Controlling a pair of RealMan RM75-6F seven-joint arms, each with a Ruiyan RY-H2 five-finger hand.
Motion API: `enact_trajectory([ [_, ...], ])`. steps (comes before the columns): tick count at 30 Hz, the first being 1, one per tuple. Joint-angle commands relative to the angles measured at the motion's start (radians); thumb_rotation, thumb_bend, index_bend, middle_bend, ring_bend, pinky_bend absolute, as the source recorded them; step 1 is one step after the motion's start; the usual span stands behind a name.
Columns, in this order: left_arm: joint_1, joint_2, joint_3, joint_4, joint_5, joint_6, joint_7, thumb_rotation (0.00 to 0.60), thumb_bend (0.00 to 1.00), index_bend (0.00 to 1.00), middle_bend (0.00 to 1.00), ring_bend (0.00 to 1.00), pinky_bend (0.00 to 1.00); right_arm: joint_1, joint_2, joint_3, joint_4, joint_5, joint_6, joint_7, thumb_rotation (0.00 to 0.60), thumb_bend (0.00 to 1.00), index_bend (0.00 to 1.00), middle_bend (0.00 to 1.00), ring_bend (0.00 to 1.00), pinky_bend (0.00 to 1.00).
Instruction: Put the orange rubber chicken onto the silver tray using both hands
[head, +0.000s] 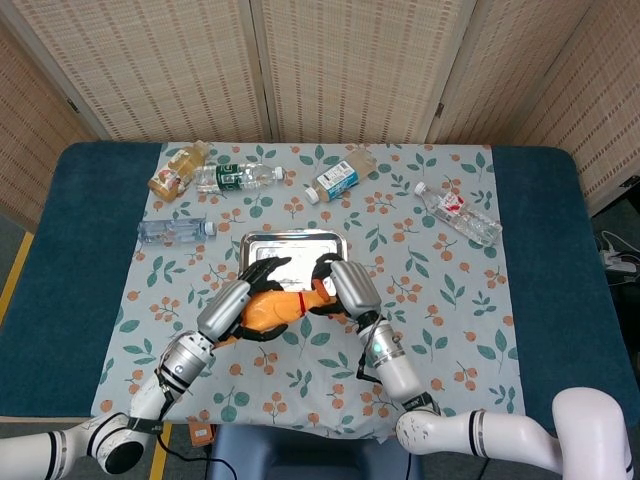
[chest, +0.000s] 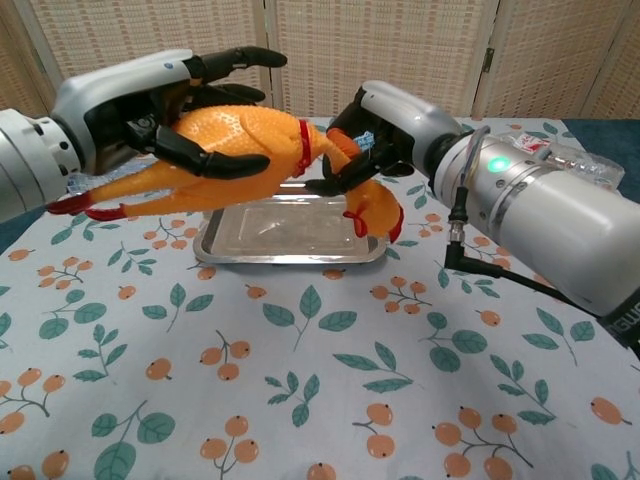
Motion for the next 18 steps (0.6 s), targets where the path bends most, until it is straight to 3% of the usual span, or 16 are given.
enact_trajectory([
  [1, 0.000, -0.018, 0.001, 0.029, 0.000, 0.018, 0.000, 0.600, 0.28, 0.00, 0.00, 0.00, 0.00, 0.000, 0.000, 0.007, 0.000, -0.004, -0.001, 0.013, 0.600, 0.31, 0.94, 0.56, 0.73, 1.00],
  [18, -0.028, -0.009, 0.019, 0.102, -0.099, -0.042, 0.180, 0.600, 0.29, 0.00, 0.00, 0.00, 0.00, 0.001, 0.040, 0.013, -0.049, 0.006, 0.022, -0.034, 0.600, 0.32, 0.94, 0.56, 0.73, 1.00],
])
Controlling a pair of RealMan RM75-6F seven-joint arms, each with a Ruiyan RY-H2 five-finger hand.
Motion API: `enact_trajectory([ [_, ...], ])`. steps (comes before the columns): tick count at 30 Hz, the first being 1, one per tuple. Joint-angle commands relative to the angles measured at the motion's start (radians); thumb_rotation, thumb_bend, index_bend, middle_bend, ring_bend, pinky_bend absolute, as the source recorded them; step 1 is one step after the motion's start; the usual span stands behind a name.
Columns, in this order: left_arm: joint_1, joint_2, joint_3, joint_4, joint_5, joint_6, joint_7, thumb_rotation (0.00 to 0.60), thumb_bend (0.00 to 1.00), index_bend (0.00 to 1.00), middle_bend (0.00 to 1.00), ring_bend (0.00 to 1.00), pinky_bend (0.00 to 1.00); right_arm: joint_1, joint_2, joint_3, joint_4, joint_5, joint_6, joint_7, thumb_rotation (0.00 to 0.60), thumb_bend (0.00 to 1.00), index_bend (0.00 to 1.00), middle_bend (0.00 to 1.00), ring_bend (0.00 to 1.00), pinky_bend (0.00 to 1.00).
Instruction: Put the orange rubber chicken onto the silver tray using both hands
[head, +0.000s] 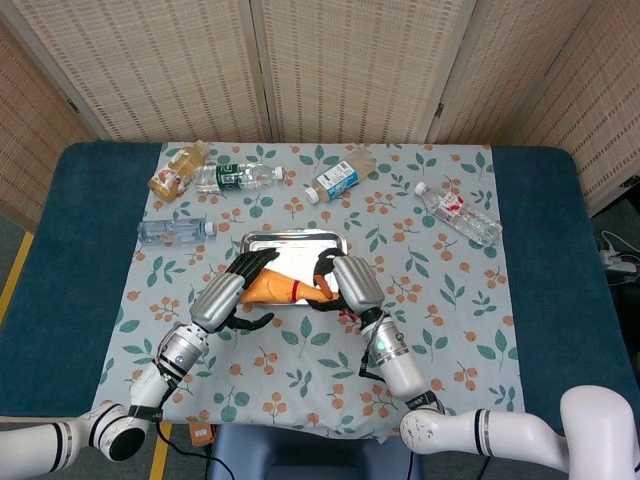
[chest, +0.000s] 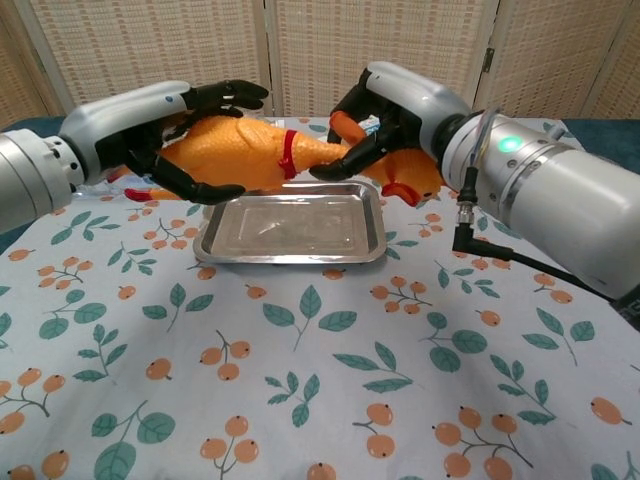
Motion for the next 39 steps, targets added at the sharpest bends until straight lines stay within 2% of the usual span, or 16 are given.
enact_trajectory([
  [1, -0.002, 0.004, -0.003, -0.002, -0.017, -0.006, 0.002, 0.600, 0.29, 0.00, 0.00, 0.00, 0.00, 0.001, 0.002, 0.000, -0.002, 0.002, 0.005, -0.008, 0.600, 0.32, 0.94, 0.56, 0.73, 1.00],
  [6, 0.003, 0.011, -0.013, -0.017, -0.016, 0.009, -0.030, 0.600, 0.28, 0.00, 0.00, 0.00, 0.00, 0.004, 0.005, -0.004, 0.013, 0.020, 0.005, -0.029, 0.600, 0.32, 0.94, 0.57, 0.73, 1.00],
  [14, 0.006, 0.071, -0.018, -0.040, -0.008, 0.004, -0.050, 0.600, 0.28, 0.00, 0.00, 0.00, 0.00, 0.001, 0.016, 0.012, 0.059, 0.039, 0.009, -0.018, 0.600, 0.32, 0.94, 0.57, 0.73, 1.00],
  [22, 0.034, 0.103, -0.007, -0.004, 0.030, 0.051, -0.095, 0.600, 0.28, 0.00, 0.00, 0.00, 0.00, 0.031, -0.027, 0.035, 0.193, 0.082, -0.037, 0.013, 0.600, 0.32, 0.94, 0.57, 0.73, 1.00],
  [27, 0.044, 0.122, 0.010, 0.020, 0.068, 0.060, -0.152, 0.600, 0.28, 0.00, 0.00, 0.00, 0.00, 0.076, -0.108, 0.041, 0.337, 0.079, -0.068, 0.035, 0.600, 0.32, 0.95, 0.57, 0.73, 1.00],
  [34, 0.034, 0.116, 0.036, 0.067, 0.135, 0.059, -0.251, 0.600, 0.30, 0.00, 0.00, 0.00, 0.00, 0.173, -0.262, 0.067, 0.630, 0.039, -0.144, 0.130, 0.600, 0.32, 0.95, 0.57, 0.73, 1.00],
  [39, 0.024, 0.098, 0.043, 0.116, 0.153, 0.060, -0.298, 0.600, 0.30, 0.00, 0.00, 0.00, 0.00, 0.210, -0.327, 0.068, 0.754, 0.013, -0.190, 0.186, 0.600, 0.31, 0.91, 0.57, 0.68, 1.00],
])
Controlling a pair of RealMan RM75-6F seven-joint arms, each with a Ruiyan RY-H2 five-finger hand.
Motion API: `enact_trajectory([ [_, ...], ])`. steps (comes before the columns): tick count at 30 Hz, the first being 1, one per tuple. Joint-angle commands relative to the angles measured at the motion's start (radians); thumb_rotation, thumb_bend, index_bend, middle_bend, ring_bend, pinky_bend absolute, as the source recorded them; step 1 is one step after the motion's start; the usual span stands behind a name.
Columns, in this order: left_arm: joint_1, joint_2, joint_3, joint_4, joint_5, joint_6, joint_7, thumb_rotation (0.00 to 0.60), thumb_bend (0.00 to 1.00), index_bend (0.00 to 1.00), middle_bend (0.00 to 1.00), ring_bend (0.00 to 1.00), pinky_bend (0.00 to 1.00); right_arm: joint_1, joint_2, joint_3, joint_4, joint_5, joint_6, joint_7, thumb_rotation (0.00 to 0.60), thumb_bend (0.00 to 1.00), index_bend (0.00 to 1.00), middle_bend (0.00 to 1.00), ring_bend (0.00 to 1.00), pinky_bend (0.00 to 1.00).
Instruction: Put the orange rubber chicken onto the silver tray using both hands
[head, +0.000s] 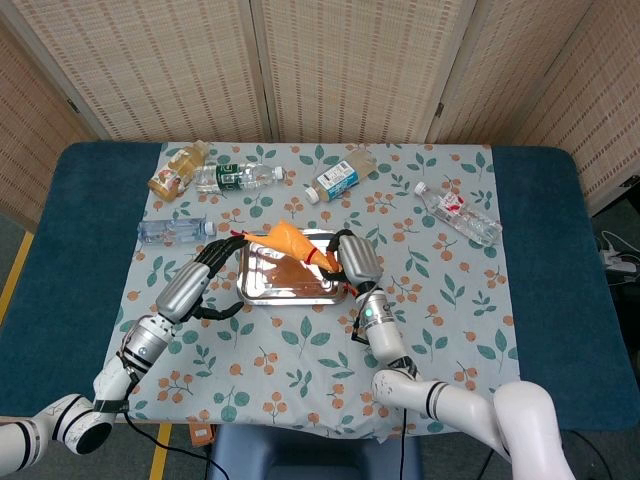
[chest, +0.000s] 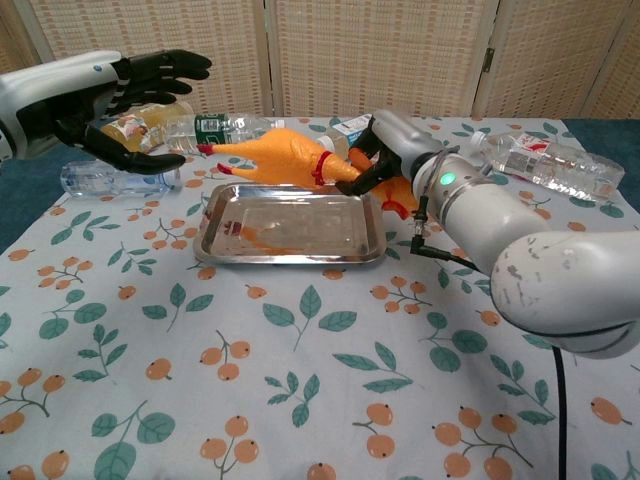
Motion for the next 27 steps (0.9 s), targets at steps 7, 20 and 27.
enact_trajectory([
  [7, -0.018, -0.020, 0.014, 0.065, 0.004, -0.019, -0.068, 0.600, 0.32, 0.00, 0.00, 0.00, 0.00, 0.067, -0.079, -0.015, 0.146, -0.066, -0.110, 0.070, 0.600, 0.31, 0.77, 0.51, 0.53, 0.80],
  [20, -0.017, -0.011, 0.031, 0.045, 0.001, -0.028, -0.088, 0.600, 0.34, 0.00, 0.00, 0.00, 0.00, 0.044, 0.010, -0.037, 0.047, -0.004, -0.192, -0.067, 0.600, 0.22, 0.06, 0.04, 0.04, 0.39],
  [27, -0.018, -0.005, 0.035, 0.027, 0.004, -0.025, -0.083, 0.600, 0.34, 0.00, 0.00, 0.00, 0.00, 0.035, 0.093, -0.051, -0.087, 0.100, -0.195, -0.233, 0.600, 0.18, 0.00, 0.00, 0.00, 0.25],
])
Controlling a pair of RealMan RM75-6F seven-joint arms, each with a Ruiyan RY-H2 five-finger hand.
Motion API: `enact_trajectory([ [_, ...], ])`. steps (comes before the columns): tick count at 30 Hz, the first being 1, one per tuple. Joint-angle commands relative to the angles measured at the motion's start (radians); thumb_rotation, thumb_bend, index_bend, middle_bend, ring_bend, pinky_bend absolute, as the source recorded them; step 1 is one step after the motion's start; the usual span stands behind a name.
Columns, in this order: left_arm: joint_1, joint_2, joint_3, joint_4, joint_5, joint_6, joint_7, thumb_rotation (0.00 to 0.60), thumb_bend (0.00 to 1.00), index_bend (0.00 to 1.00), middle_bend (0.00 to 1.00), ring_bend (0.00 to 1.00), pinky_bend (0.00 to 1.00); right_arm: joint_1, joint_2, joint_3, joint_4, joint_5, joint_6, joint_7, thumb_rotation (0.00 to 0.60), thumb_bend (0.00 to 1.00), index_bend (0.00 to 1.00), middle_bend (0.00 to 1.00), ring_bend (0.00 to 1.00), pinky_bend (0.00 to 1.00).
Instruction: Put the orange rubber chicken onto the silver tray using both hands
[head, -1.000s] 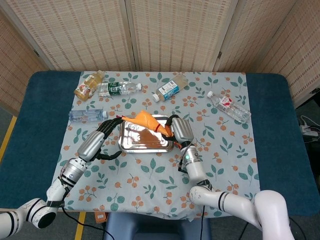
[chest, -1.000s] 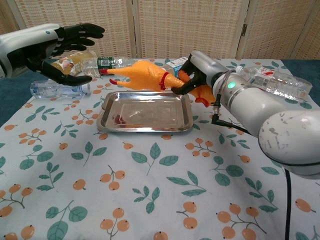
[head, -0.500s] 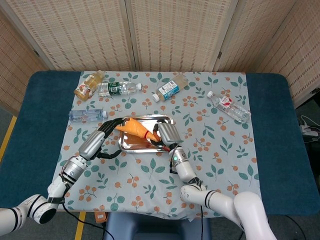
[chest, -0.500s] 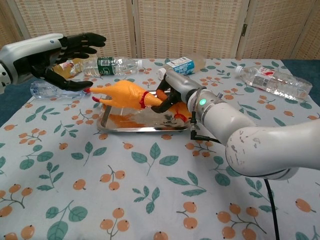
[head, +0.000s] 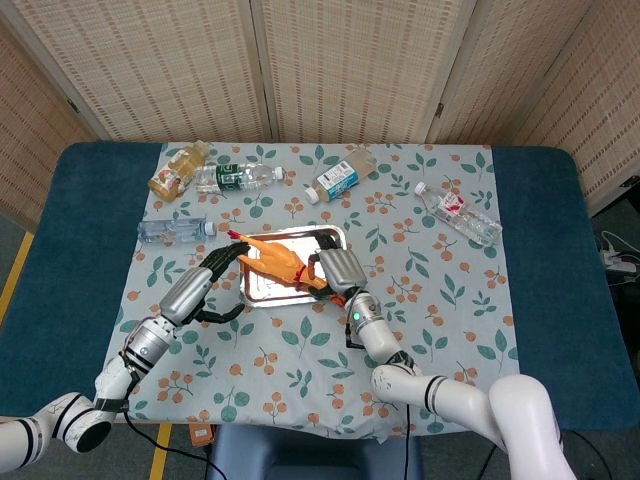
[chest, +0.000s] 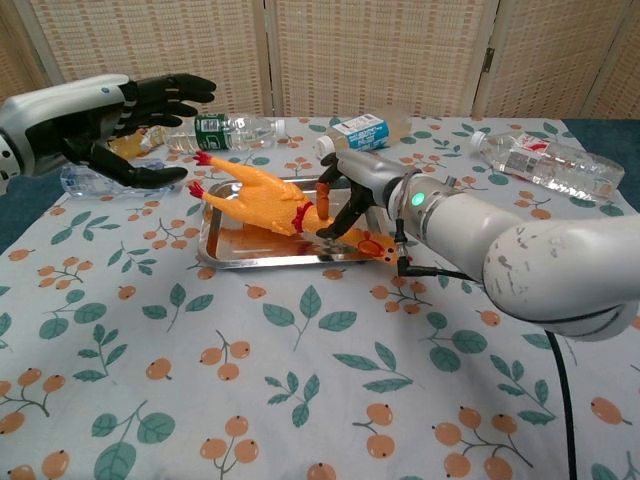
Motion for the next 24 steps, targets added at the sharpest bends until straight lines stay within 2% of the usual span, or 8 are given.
enact_trajectory([
  [1, 0.000, 0.002, 0.001, -0.007, -0.001, 0.001, 0.005, 0.600, 0.34, 0.00, 0.00, 0.00, 0.00, -0.007, 0.063, -0.019, -0.086, 0.066, -0.003, -0.097, 0.600, 0.18, 0.00, 0.00, 0.00, 0.23],
  [8, 0.007, 0.011, 0.001, -0.027, -0.007, 0.013, 0.023, 0.600, 0.34, 0.00, 0.00, 0.00, 0.00, -0.036, 0.185, -0.036, -0.275, 0.116, 0.013, -0.142, 0.600, 0.14, 0.00, 0.00, 0.00, 0.12],
  [13, 0.017, 0.028, 0.007, -0.050, 0.001, 0.029, 0.033, 0.600, 0.34, 0.00, 0.00, 0.00, 0.00, -0.097, 0.316, -0.040, -0.474, 0.076, 0.053, -0.093, 0.600, 0.13, 0.00, 0.00, 0.00, 0.11],
  [16, 0.029, 0.052, 0.020, -0.071, 0.013, 0.040, 0.047, 0.600, 0.34, 0.00, 0.00, 0.00, 0.00, -0.152, 0.416, -0.063, -0.617, 0.024, 0.099, -0.076, 0.600, 0.13, 0.00, 0.00, 0.00, 0.11],
  [18, 0.044, 0.082, 0.041, -0.083, 0.035, 0.052, 0.069, 0.600, 0.34, 0.00, 0.00, 0.00, 0.00, -0.202, 0.476, -0.095, -0.703, -0.041, 0.164, -0.078, 0.600, 0.13, 0.00, 0.00, 0.00, 0.11],
  [20, 0.077, 0.129, 0.078, -0.093, 0.063, 0.081, 0.114, 0.600, 0.36, 0.00, 0.00, 0.00, 0.00, -0.280, 0.545, -0.154, -0.794, -0.142, 0.264, -0.082, 0.600, 0.13, 0.00, 0.00, 0.00, 0.11],
  [24, 0.206, 0.135, 0.138, -0.029, 0.056, 0.219, 0.258, 0.600, 0.39, 0.00, 0.00, 0.00, 0.00, -0.451, 0.657, -0.305, -0.884, -0.370, 0.479, -0.082, 0.600, 0.13, 0.00, 0.00, 0.00, 0.11],
])
